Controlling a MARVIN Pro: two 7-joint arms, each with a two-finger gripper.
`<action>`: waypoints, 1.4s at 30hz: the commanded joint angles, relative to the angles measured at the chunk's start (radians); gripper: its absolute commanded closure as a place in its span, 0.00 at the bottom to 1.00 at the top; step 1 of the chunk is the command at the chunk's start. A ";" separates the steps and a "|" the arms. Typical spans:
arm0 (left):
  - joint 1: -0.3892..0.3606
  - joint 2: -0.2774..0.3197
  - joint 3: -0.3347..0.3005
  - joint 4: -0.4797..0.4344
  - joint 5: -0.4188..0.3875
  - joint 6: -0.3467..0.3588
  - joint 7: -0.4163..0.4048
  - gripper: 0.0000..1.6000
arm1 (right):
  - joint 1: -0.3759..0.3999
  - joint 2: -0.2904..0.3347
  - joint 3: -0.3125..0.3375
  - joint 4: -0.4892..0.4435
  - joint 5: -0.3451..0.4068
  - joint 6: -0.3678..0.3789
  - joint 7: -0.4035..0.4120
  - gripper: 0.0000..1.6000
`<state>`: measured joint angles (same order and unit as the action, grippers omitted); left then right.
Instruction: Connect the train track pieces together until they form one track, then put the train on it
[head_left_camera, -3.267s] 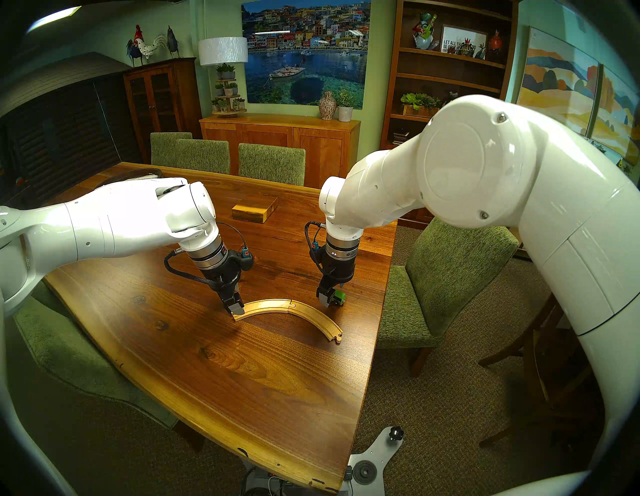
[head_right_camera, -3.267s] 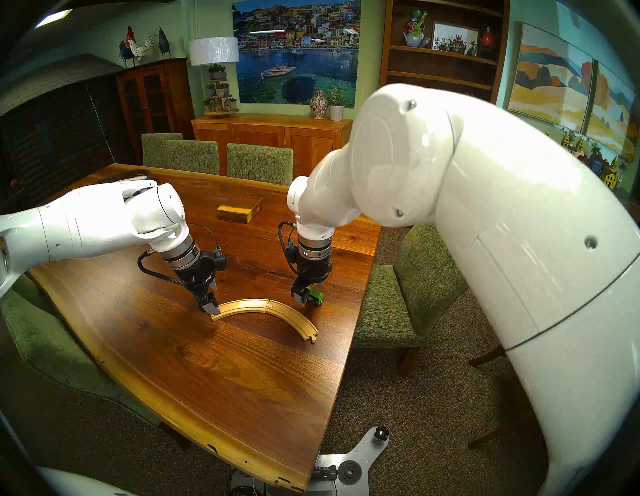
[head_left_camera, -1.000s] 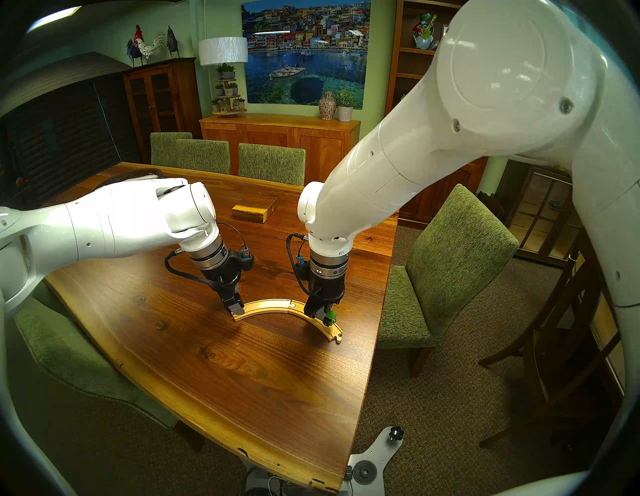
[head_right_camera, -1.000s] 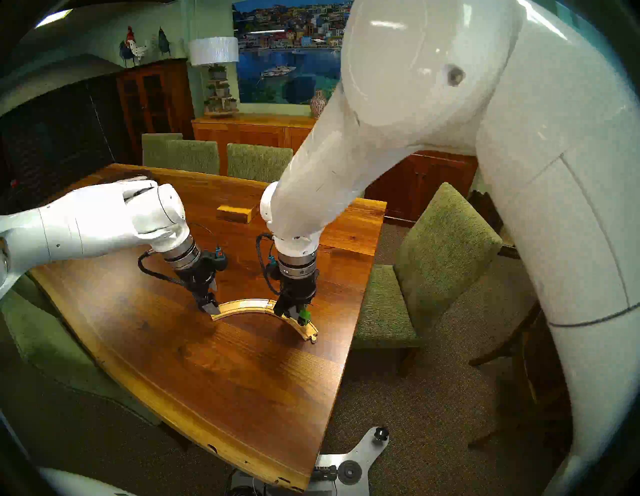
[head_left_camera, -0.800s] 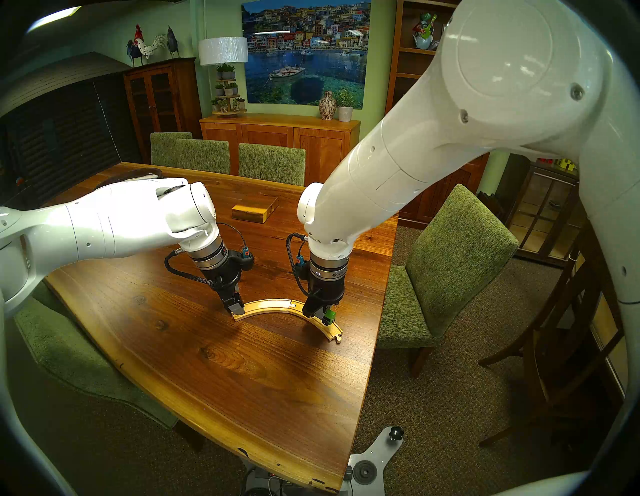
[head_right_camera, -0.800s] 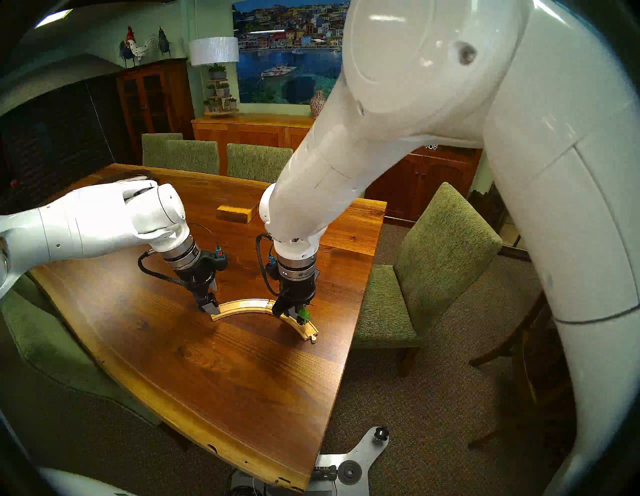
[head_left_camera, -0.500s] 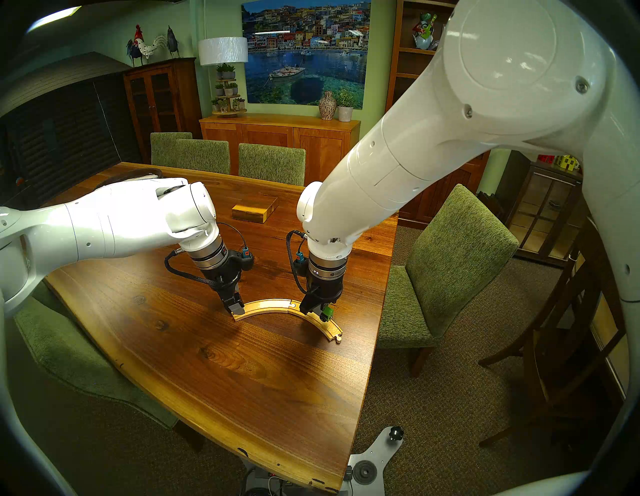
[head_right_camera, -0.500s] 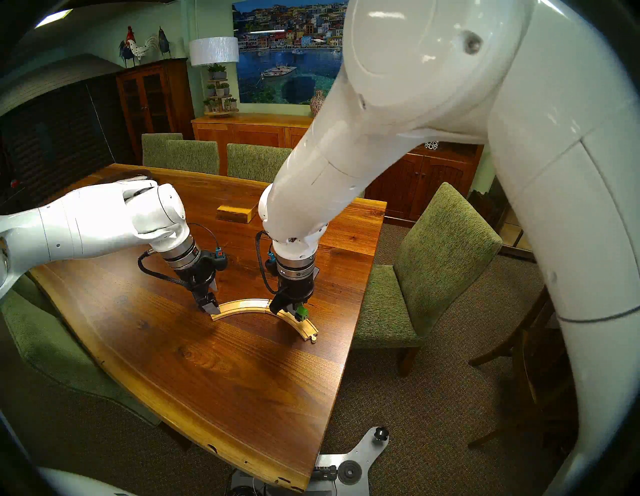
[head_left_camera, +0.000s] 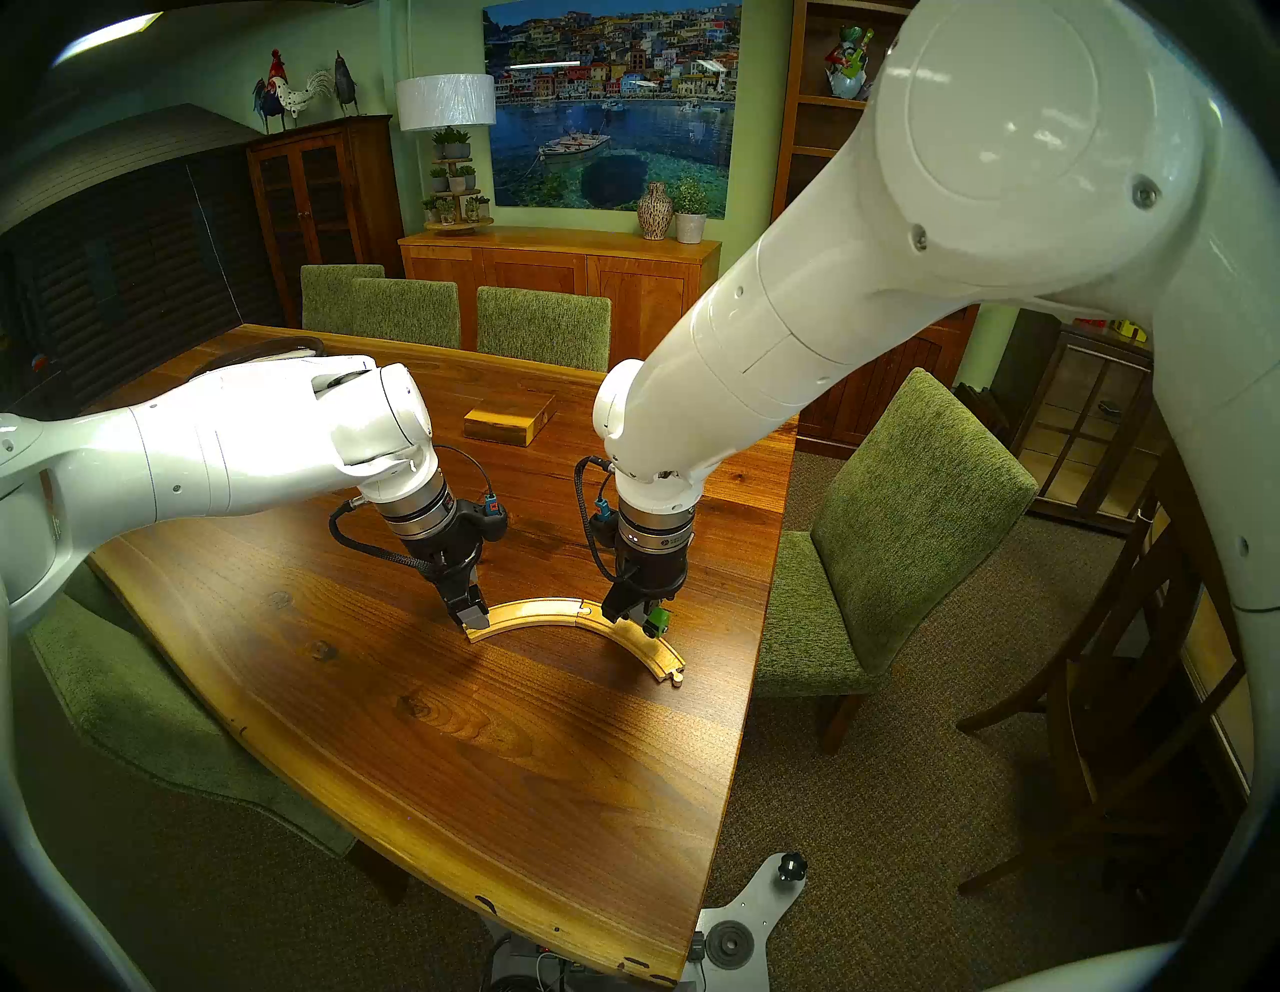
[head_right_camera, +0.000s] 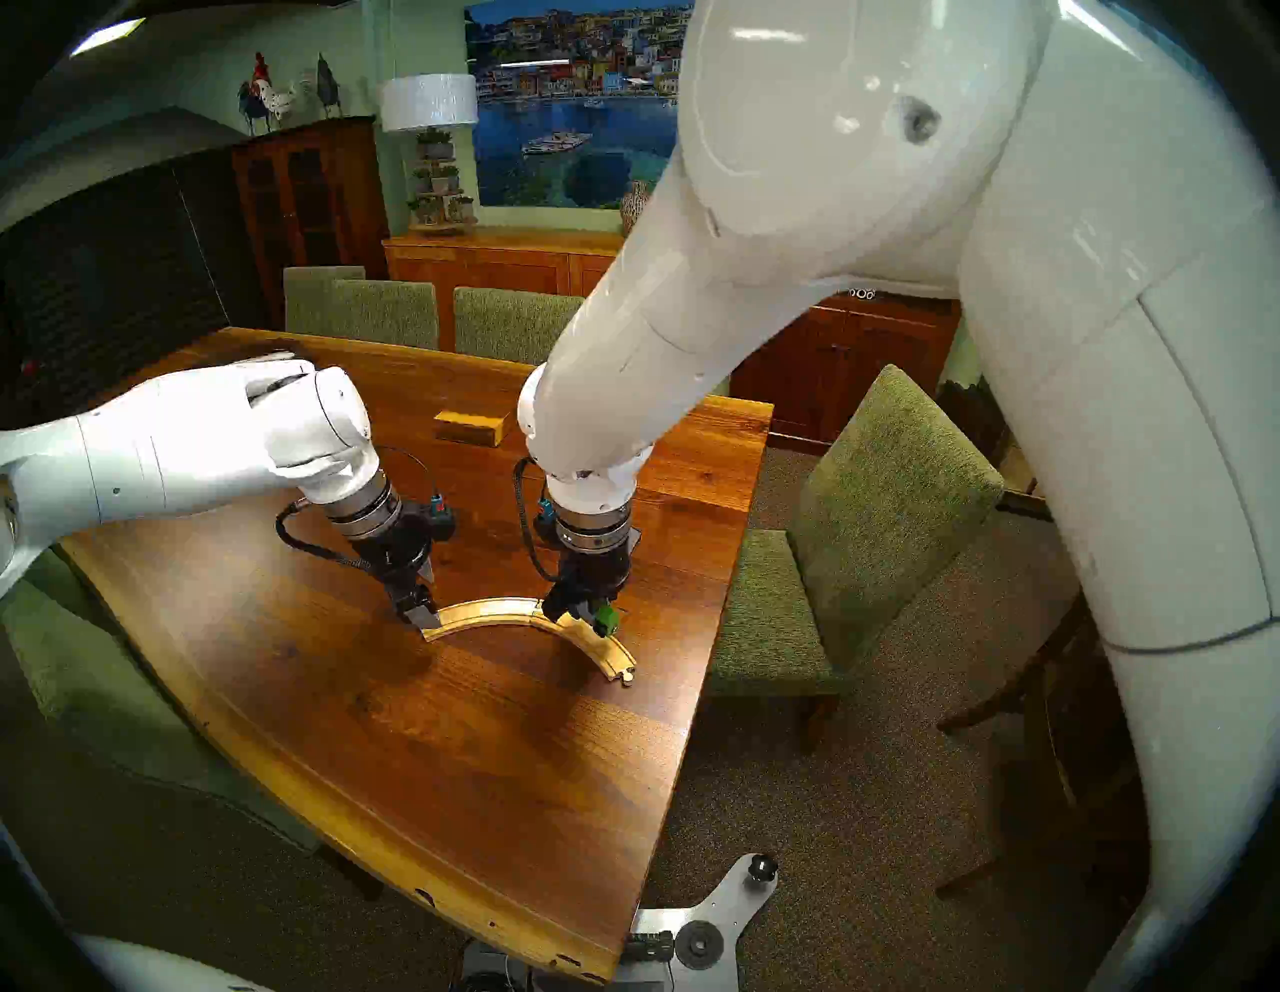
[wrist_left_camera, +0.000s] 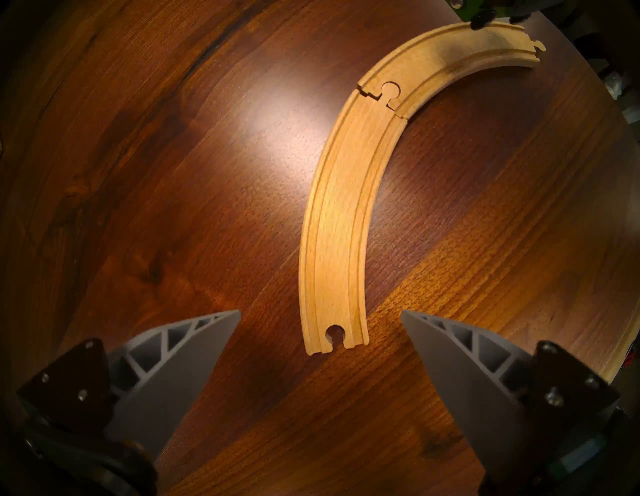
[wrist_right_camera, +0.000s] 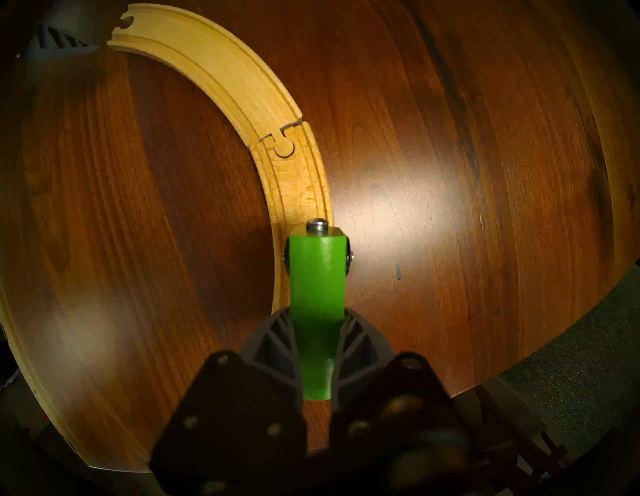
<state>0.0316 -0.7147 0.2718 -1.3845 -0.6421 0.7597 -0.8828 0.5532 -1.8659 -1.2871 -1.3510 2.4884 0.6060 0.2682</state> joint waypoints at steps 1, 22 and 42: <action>-0.035 0.000 -0.025 0.002 -0.002 0.002 0.000 0.00 | -0.006 -0.001 -0.002 0.045 -0.027 0.008 0.028 1.00; -0.035 0.000 -0.026 0.002 -0.002 0.002 0.000 0.00 | -0.073 -0.008 -0.033 0.121 -0.051 0.022 0.073 1.00; -0.034 0.000 -0.027 0.002 -0.001 0.002 0.000 0.00 | -0.086 -0.020 -0.038 0.147 -0.045 0.047 0.097 1.00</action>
<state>0.0325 -0.7147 0.2699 -1.3845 -0.6413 0.7608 -0.8829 0.4437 -1.8790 -1.3333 -1.2238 2.4335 0.6415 0.3703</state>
